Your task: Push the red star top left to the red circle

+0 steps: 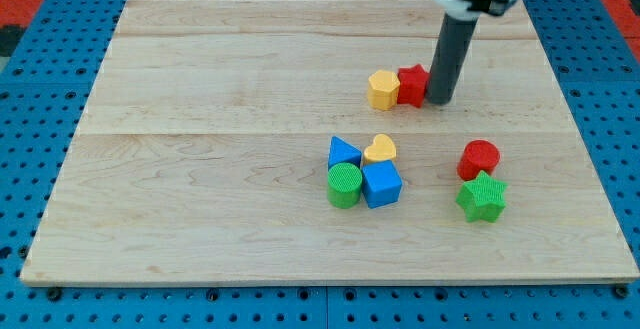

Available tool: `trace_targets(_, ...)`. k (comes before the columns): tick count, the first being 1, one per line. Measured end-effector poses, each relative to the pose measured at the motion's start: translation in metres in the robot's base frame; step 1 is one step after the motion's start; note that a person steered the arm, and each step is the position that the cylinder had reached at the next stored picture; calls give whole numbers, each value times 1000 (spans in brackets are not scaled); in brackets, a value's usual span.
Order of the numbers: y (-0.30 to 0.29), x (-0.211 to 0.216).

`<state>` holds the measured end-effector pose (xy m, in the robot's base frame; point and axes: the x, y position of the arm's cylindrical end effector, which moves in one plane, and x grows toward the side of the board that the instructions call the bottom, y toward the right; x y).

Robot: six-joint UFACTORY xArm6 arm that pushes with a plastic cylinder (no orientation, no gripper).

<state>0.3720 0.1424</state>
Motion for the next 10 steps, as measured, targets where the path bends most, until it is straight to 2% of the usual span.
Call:
trace_targets(1, 4, 6)
trace_targets(2, -33, 28)
trace_targets(3, -25, -7)
trace_targets(4, 31, -12)
trace_targets(5, 38, -63)
trace_targets(6, -8, -36)
trace_targets(7, -45, -74)
trace_targets(8, -42, -32)
trace_targets(9, -101, 30)
trace_targets(10, -115, -22)
